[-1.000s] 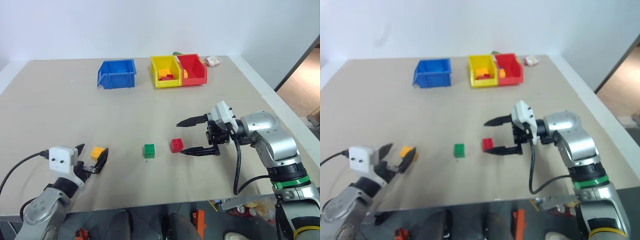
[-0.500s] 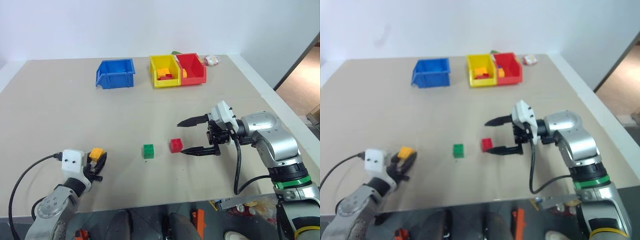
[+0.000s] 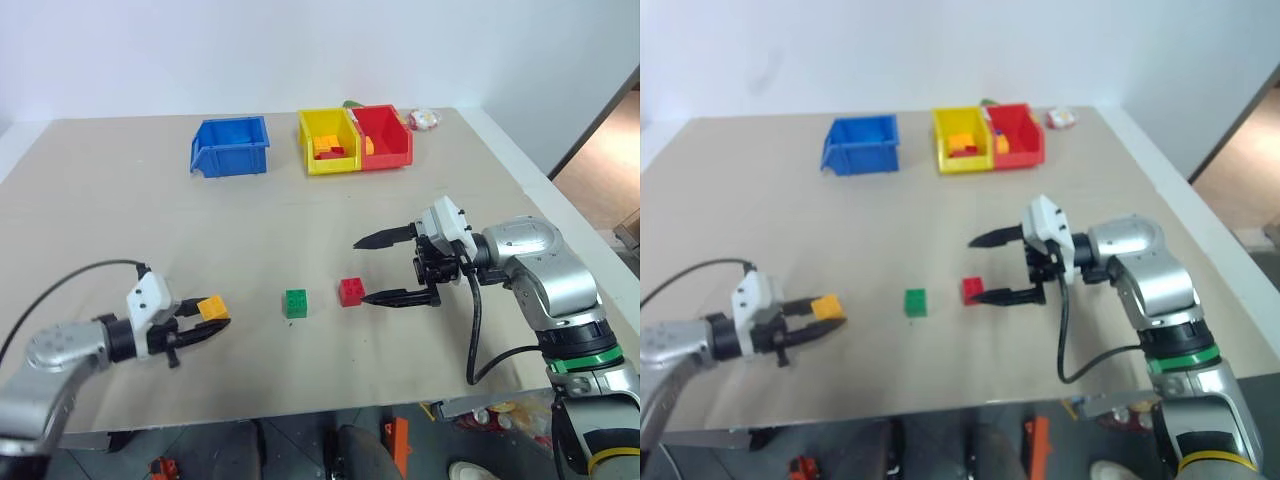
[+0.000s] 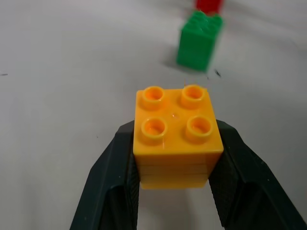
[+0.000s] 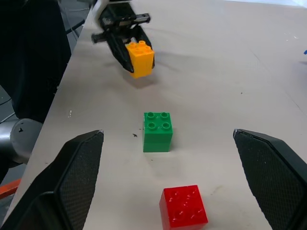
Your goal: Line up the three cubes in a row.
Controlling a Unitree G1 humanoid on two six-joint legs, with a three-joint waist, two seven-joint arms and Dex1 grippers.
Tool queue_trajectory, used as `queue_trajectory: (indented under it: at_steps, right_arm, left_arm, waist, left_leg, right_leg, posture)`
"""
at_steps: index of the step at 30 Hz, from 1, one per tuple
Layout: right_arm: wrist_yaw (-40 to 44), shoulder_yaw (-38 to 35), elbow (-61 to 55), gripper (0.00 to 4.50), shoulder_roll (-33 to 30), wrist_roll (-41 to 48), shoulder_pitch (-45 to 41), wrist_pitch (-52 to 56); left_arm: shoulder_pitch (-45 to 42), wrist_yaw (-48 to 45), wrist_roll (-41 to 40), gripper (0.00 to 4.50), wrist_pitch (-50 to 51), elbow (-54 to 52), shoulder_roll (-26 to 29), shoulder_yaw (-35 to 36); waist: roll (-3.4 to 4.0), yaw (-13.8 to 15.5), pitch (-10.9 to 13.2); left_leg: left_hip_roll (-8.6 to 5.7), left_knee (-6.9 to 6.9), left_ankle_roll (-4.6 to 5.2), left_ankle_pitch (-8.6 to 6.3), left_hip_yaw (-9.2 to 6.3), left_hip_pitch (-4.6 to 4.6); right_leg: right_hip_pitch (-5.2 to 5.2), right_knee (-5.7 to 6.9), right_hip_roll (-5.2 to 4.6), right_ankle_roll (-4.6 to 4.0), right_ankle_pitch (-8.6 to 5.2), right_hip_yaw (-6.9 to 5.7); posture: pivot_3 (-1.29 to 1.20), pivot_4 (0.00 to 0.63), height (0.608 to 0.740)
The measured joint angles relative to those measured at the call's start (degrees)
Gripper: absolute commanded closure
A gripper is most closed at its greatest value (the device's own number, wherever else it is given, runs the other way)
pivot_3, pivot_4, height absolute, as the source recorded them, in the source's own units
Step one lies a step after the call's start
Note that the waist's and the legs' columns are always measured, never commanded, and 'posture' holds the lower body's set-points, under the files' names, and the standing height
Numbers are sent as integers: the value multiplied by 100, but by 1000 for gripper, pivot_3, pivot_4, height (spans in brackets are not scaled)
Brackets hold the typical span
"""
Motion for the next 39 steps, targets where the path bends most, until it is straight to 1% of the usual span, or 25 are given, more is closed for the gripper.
queue_trajectory:
  at_steps: [2, 4, 7, 11, 14, 15, 19, 26, 34, 36, 37, 38, 39]
  right_arm:
    - [-2, 4, 5, 0, 7, -16, -2, 2]
    - [-8, 4, 1, 0, 8, -19, -4, 3]
    - [-27, 5, -7, 0, 8, -25, -1, 5]
    - [-122, 0, -52, 0, -6, -24, 24, 25]
    - [-133, -1, -120, 0, -24, -22, 46, 50]
    - [-171, -8, -200, 0, -55, -6, 102, 117]
    - [-237, -19, -263, 0, -58, 4, 208, 192]
    - [-246, -19, -266, 0, -58, -6, 278, 187]
    - [-243, -19, -265, 0, -77, -7, 278, 187]
    - [-242, -19, -265, 0, -86, -7, 278, 187]
    - [-240, -19, -265, 0, -97, -7, 277, 188]
    - [-238, -19, -264, 0, -118, -7, 277, 188]
    - [-238, -19, -263, 0, -133, -8, 276, 189]
  left_arm:
    - [-511, -502, 21, 3153, -223, 520, 32, -254]
    - [-887, -796, 82, 3153, -379, 858, 4, -514]
    - [-1451, -1158, 277, 3153, -705, 1344, -136, -881]
    - [-1823, -1423, 435, 3153, -1015, 1746, -386, -1214]
    - [-1883, -1510, 502, 3153, -1142, 1907, -468, -1327]
    - [-1951, -1585, 602, 3153, -1328, 2104, -475, -1400]
    - [-1969, -1647, 711, 3153, -1569, 2387, -499, -1466]
    - [-1999, -1631, 786, 3153, -1891, 2545, -529, -1486]
    - [-1976, -1584, 832, 3153, -1989, 2550, -594, -1482]
    - [-1976, -1588, 840, 2089, -2026, 2562, -594, -1483]
    - [-1974, -1599, 890, 1832, -2030, 2586, -592, -1497]
    - [-1947, -1607, 914, 1416, -2029, 2619, -597, -1521]
    - [-1939, -1610, 923, 1191, -2025, 2625, -617, -1528]
  waist:
    - [0, 2, 0]
    - [-1, 2, 0]
    - [-1, 2, 0]
    - [-1, -3, 0]
    - [-1, -18, 0]
    - [-1, -16, 0]
    - [-1, -16, 0]
    - [0, -17, 0]
    - [1, -10, -1]
    - [1, -9, -2]
    - [1, -9, -1]
    - [1, -9, -1]
    - [1, -9, -1]
  left_leg:
    - [-1, -4, 5, 3, 13, -2]
    - [-2, -3, 1, -3, 22, -7]
    - [-3, -1, -2, -14, 31, -10]
    - [5, -2, -9, -23, 24, -11]
    - [13, -2, -11, -25, 20, -9]
    - [18, -2, -11, -25, 14, -7]
    - [19, 4, -11, -25, 15, -4]
    - [21, 20, -11, -25, 21, -1]
    - [20, 24, -11, -25, 22, 0]
    - [20, 25, -11, -25, 23, 1]
    - [20, 25, -11, -25, 23, 1]
    - [20, 25, -11, -25, 23, 0]
    - [21, 25, -11, -25, 23, -1]
  right_leg:
    - [-3, -1, -2, 3, -5, 3]
    - [-3, -3, -2, 30, -2, 6]
    - [-3, -3, 6, 48, -11, 9]
    - [-2, 0, 36, 58, -21, 26]
    - [-4, 4, 51, 59, -24, 28]
    - [-3, 8, 58, 58, -25, 22]
    - [2, 10, 57, 55, -24, 24]
    - [7, 10, 54, 51, -13, 29]
    - [11, 11, 53, 51, -12, 30]
    - [12, 11, 53, 52, -11, 31]
    - [12, 11, 53, 52, -11, 31]
    - [10, 11, 54, 52, -11, 31]
    - [10, 11, 54, 52, -11, 31]
  posture:
    - [0, 150, 737]
    - [0, 150, 737]
    - [0, 150, 737]
    - [0, 150, 737]
    - [0, 150, 737]
    - [0, 150, 737]
    - [0, 150, 737]
    - [0, 150, 737]
    - [0, 150, 737]
    - [0, 150, 737]
    - [0, 150, 737]
    - [0, 150, 737]
    - [0, 150, 737]
